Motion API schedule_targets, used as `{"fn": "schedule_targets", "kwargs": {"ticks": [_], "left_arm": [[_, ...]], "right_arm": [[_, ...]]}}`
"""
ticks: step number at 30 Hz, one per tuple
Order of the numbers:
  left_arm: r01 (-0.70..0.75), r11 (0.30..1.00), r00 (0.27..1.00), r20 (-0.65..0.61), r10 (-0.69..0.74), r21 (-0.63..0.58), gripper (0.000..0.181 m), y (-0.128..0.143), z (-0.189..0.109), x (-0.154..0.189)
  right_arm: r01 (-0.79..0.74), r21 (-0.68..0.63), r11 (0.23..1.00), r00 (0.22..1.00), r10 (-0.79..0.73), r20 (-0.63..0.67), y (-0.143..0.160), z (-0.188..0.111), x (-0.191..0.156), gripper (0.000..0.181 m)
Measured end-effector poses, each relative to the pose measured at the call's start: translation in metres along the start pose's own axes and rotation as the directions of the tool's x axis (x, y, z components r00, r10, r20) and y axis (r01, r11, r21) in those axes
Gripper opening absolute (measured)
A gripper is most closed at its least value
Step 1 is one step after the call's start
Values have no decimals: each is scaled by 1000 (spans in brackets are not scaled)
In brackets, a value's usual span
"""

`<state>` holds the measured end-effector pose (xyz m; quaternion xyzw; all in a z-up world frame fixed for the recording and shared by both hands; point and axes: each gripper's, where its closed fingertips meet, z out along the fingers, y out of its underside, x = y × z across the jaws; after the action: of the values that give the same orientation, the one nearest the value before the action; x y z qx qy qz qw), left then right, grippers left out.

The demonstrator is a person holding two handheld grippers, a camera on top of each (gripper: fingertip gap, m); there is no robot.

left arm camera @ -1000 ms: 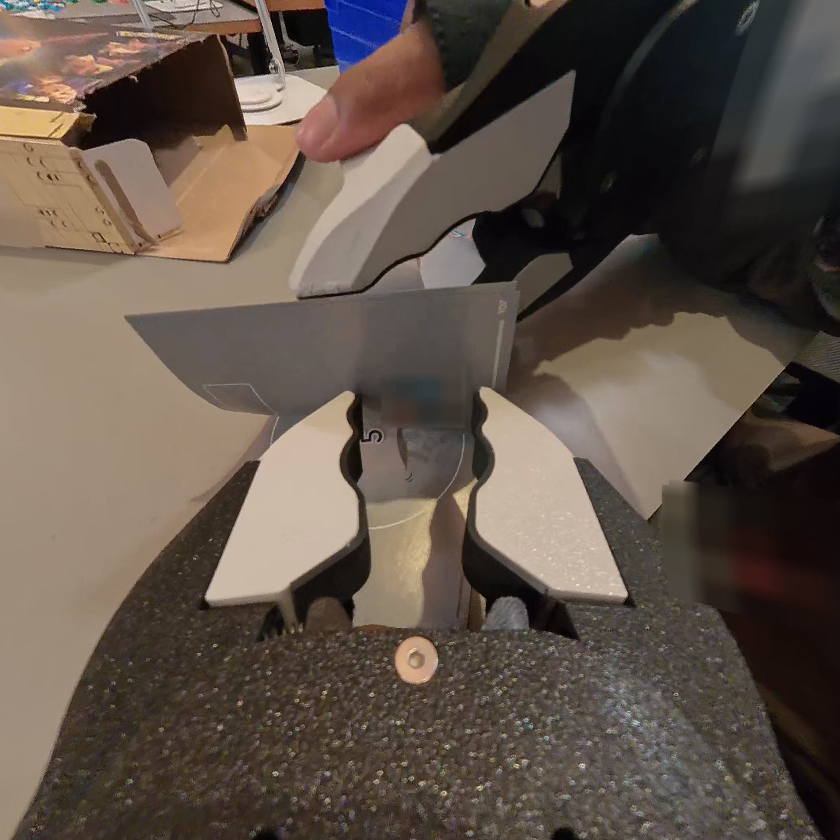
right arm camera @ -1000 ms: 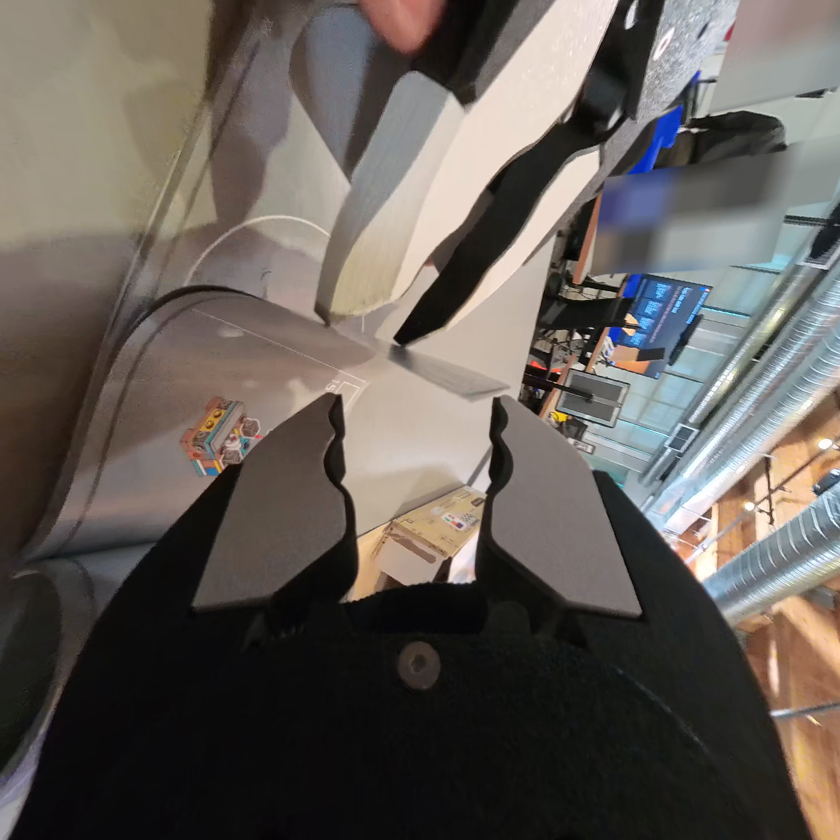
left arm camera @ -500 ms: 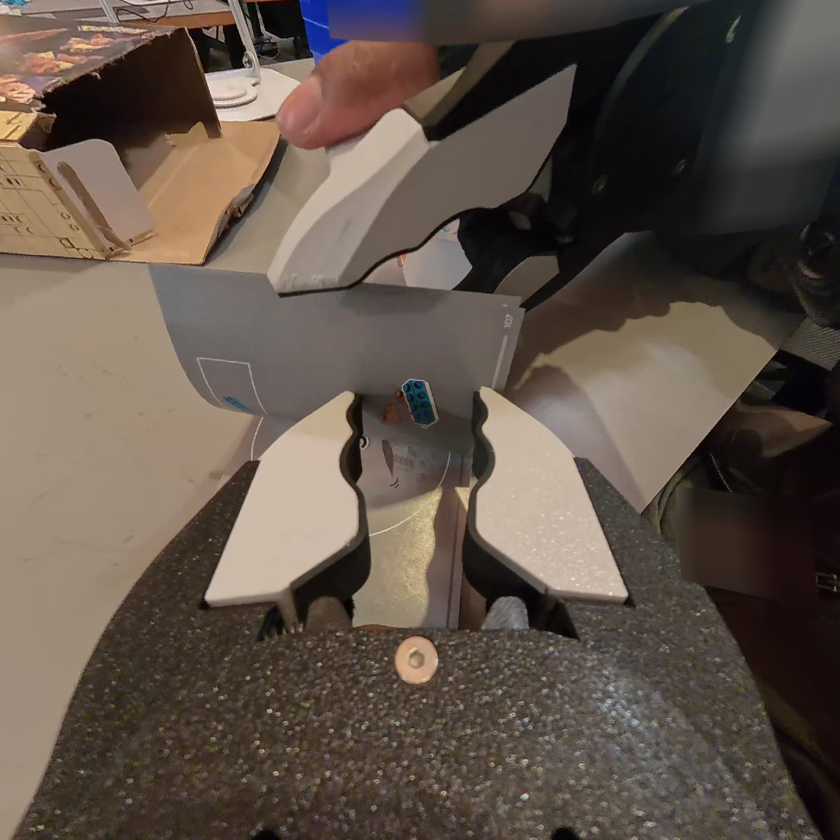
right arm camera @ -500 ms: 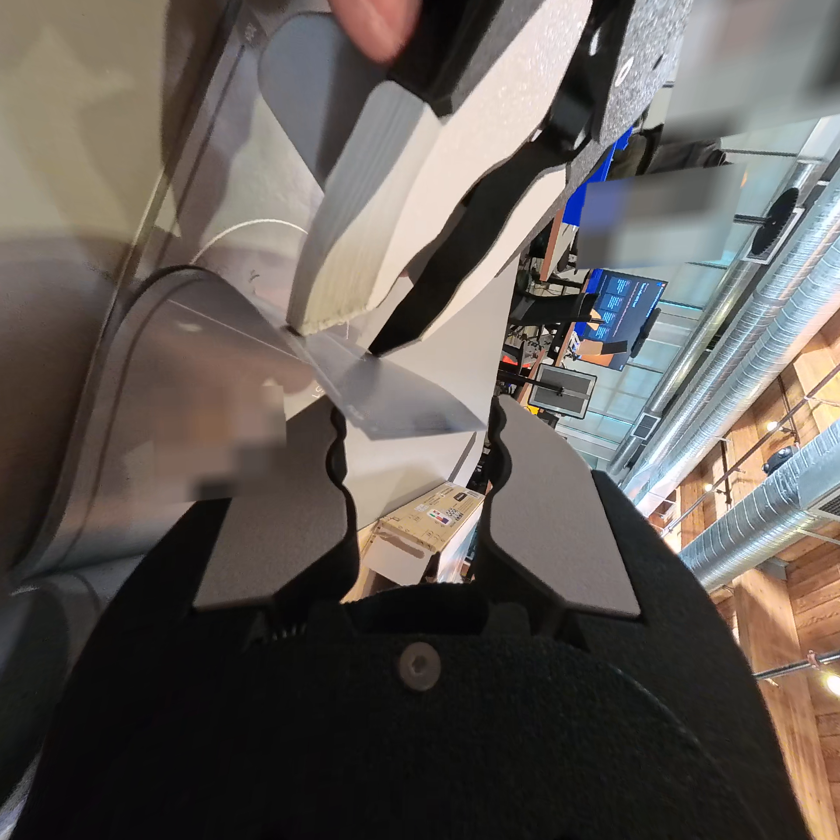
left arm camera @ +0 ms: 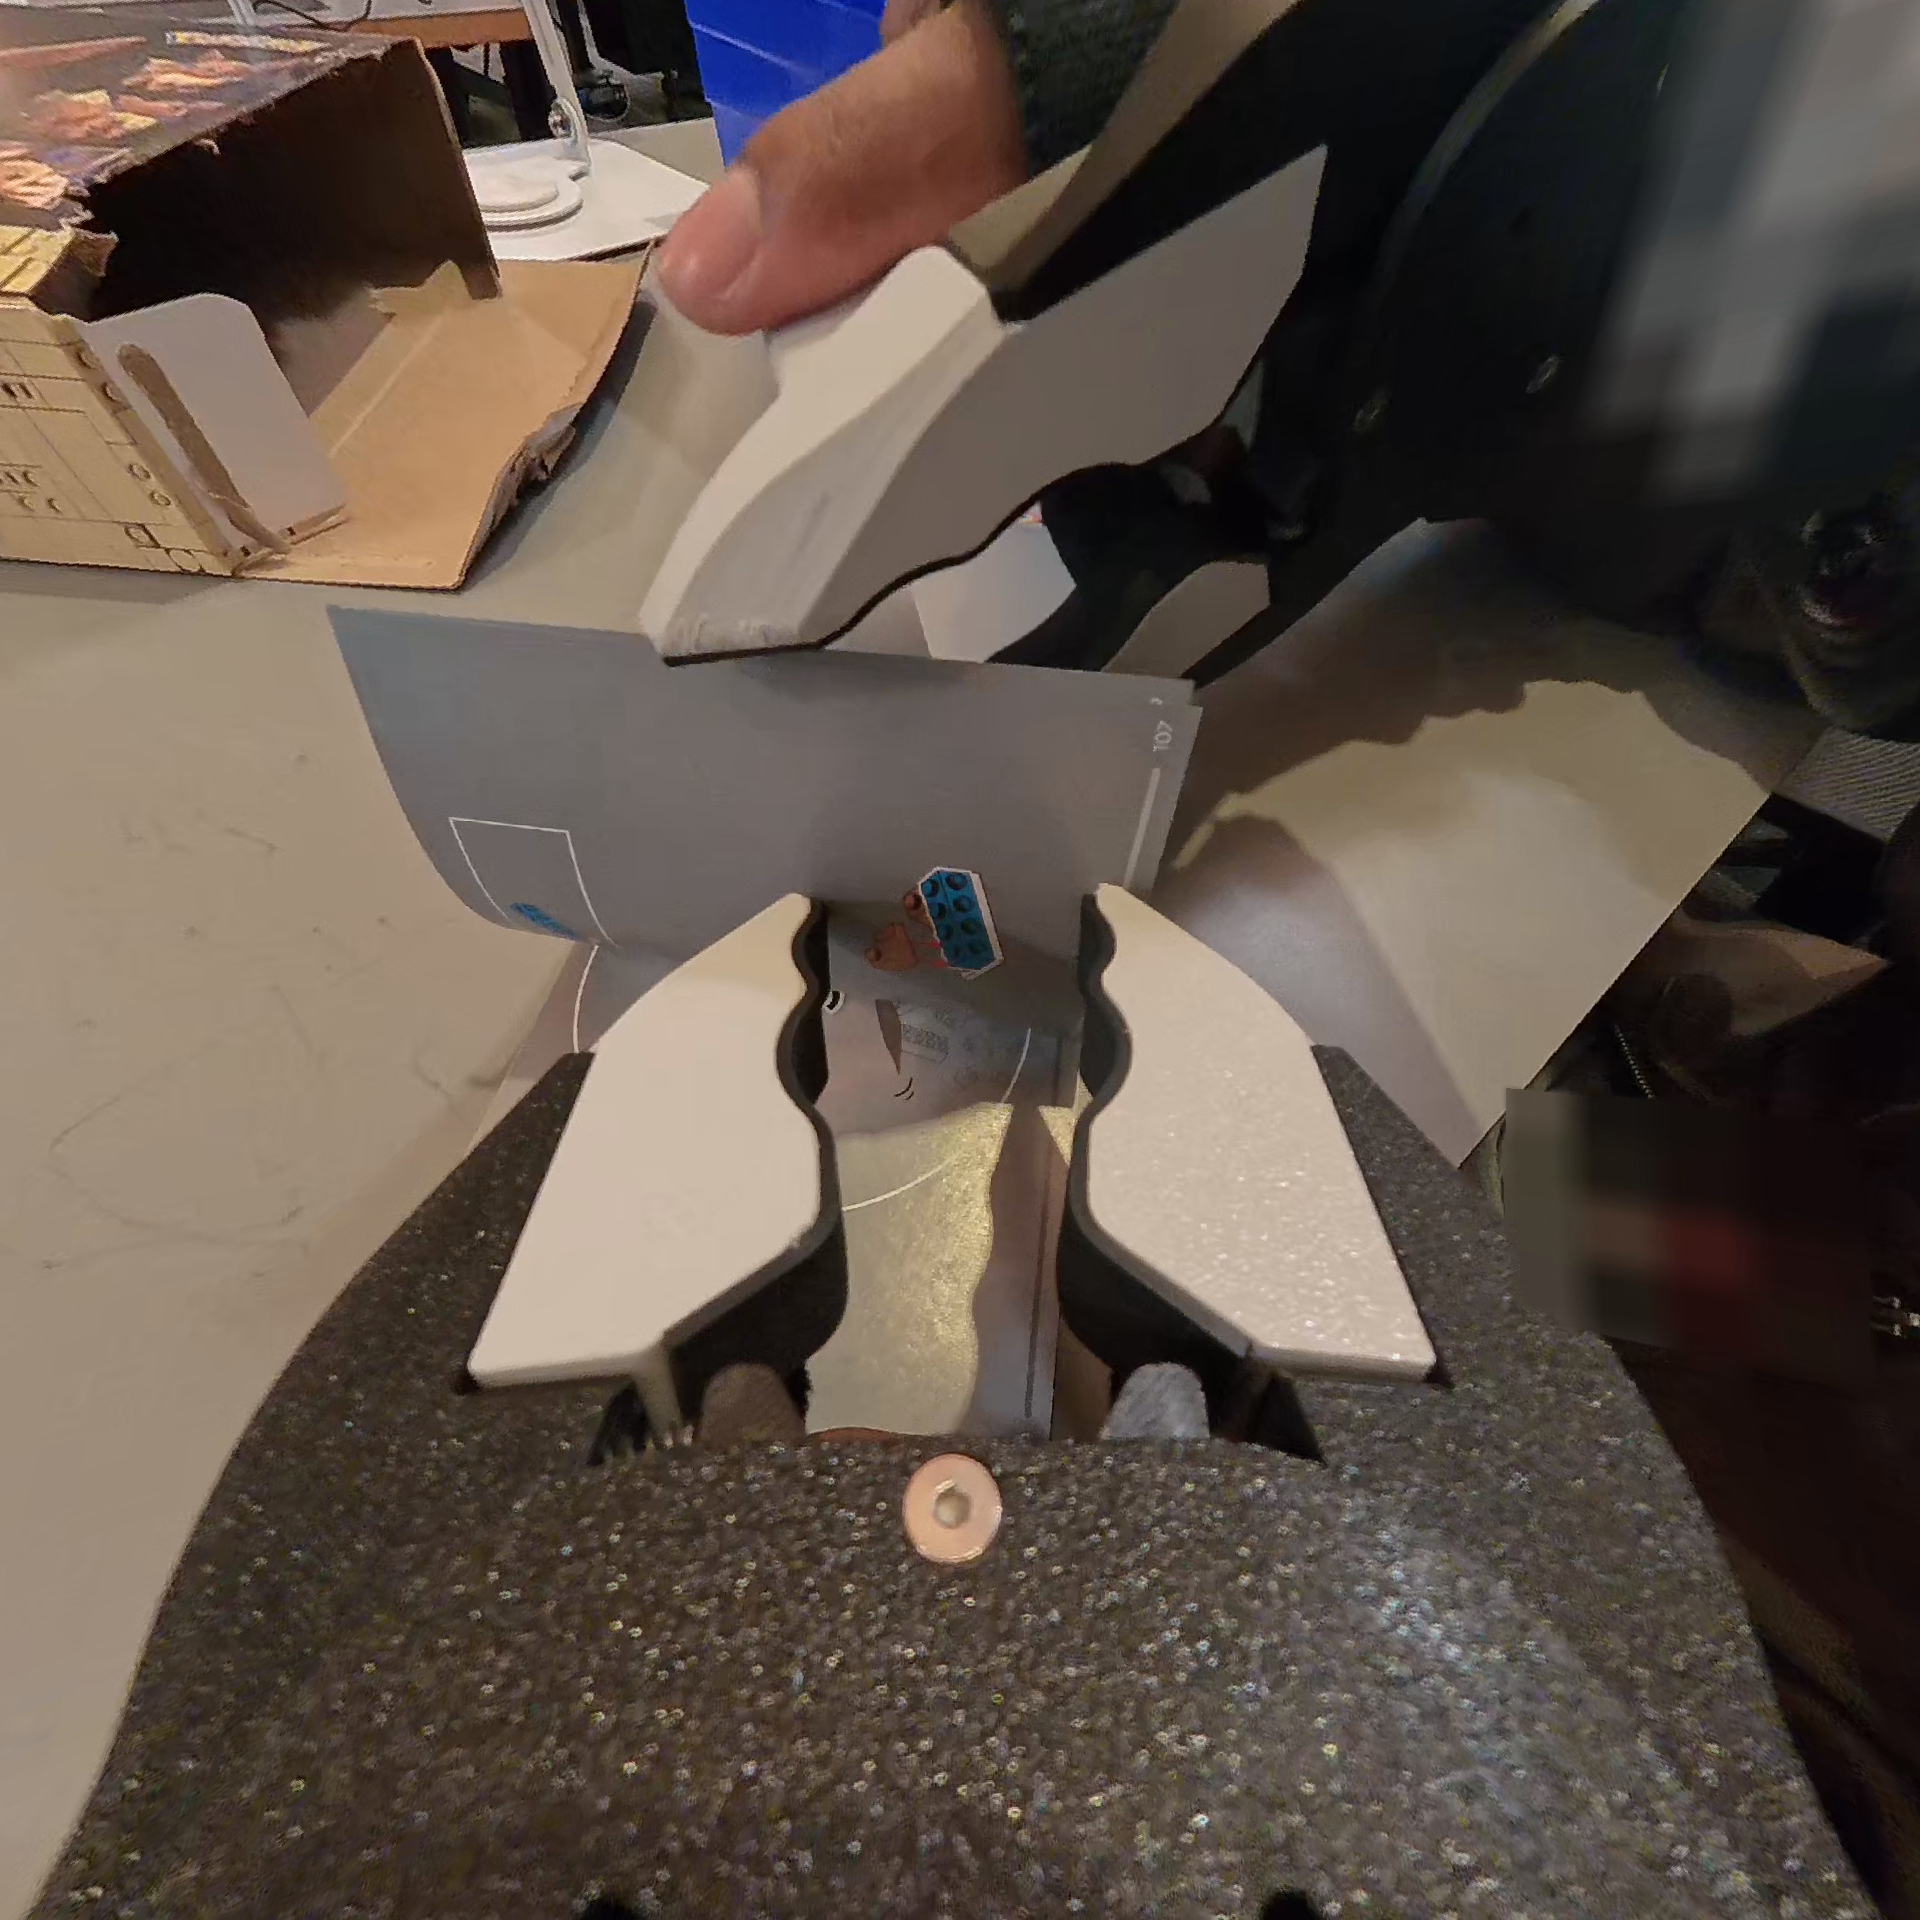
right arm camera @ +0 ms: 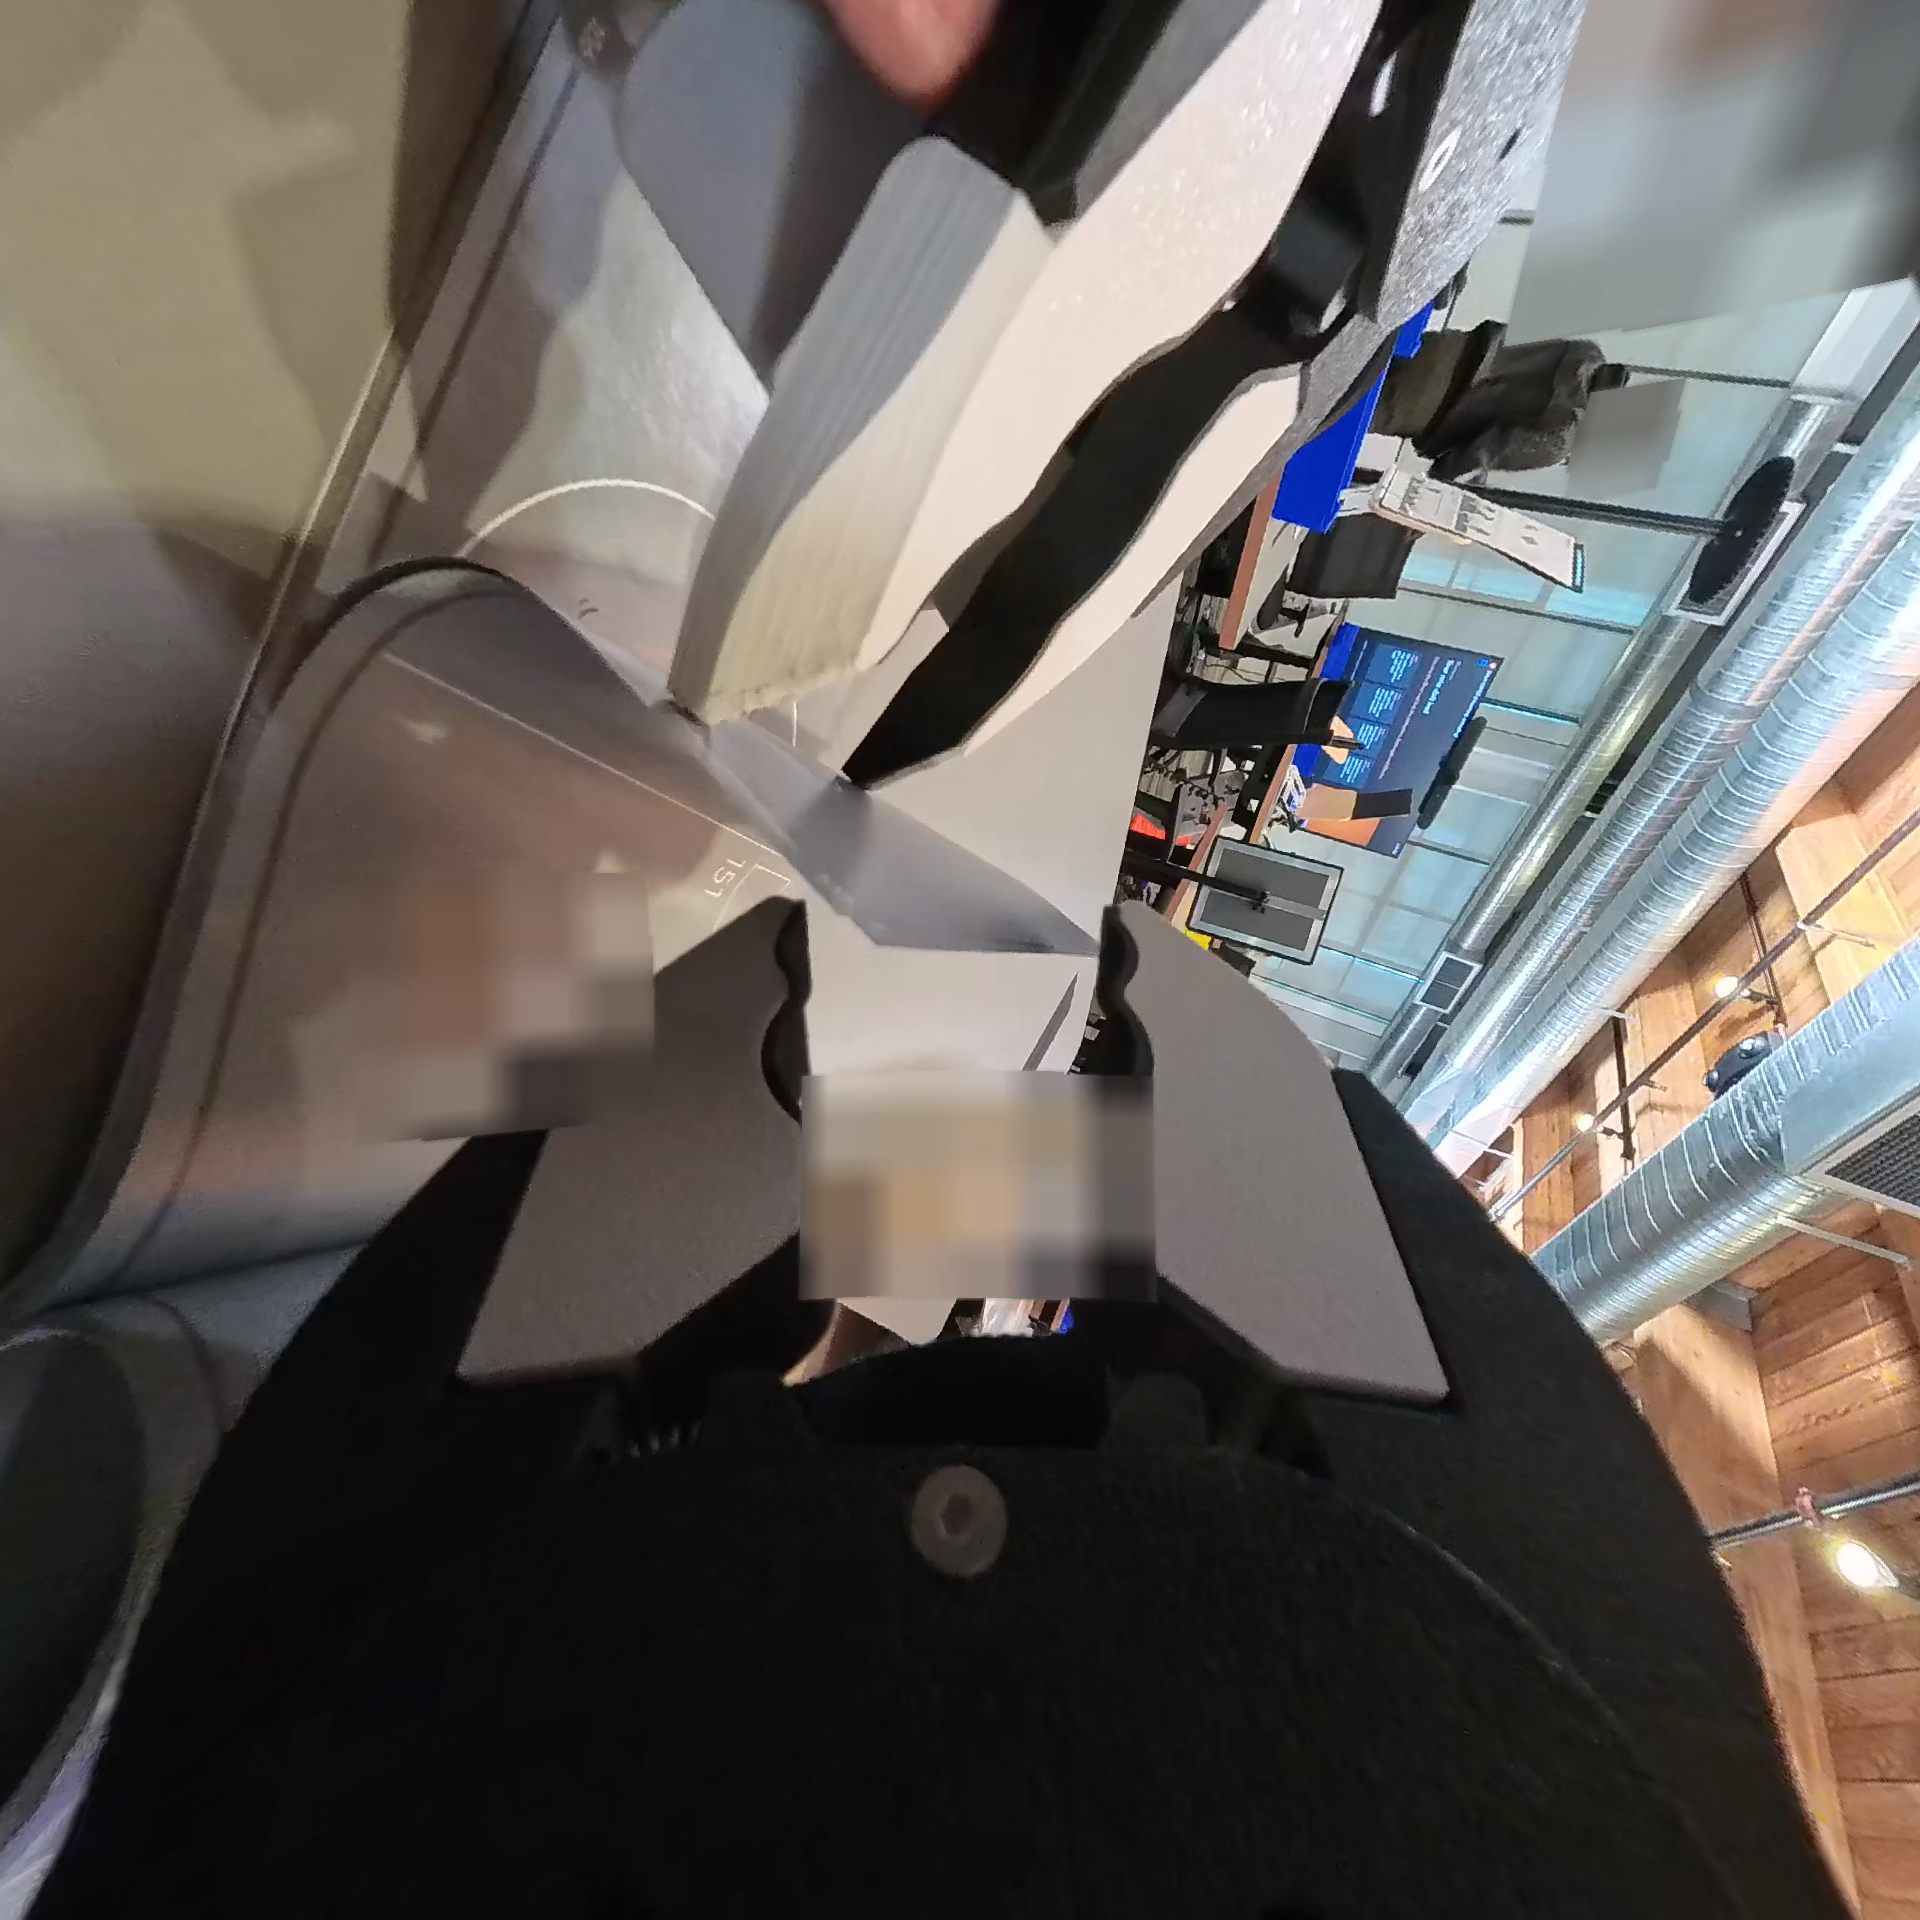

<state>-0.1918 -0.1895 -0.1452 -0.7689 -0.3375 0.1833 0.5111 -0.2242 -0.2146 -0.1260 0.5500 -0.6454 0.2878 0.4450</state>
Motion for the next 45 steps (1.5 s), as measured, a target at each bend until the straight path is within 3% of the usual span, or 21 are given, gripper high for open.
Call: {"fn": "schedule_targets", "kwargs": {"ticks": [11,25,33,38,43,45], "left_arm": [[7,1000,1000,-2,-7,0,46,1,0,-1],[11,1000,1000,0,-11,1,46,2,-1,-2],[10,1000,1000,-4,-10,1,46,2,-1,-2],[3,1000,1000,-10,-3,5,46,1,-1,1],[4,1000,1000,-8,-4,9,46,0,-3,0],[3,1000,1000,-8,-3,15,46,-1,-3,0]], "right_arm": [[17,-23,1000,1000,-17,5,9,-3,-3,39],[14,-20,1000,1000,-14,14,10,-6,-8,38],[21,49,999,999,-20,-34,-5,-10,-1,60],[80,58,995,996,-79,-30,-9,-9,-7,40],[97,34,995,995,-96,-39,-3,-11,-4,3],[115,8,993,992,-114,-51,2,-11,-3,0]]}}
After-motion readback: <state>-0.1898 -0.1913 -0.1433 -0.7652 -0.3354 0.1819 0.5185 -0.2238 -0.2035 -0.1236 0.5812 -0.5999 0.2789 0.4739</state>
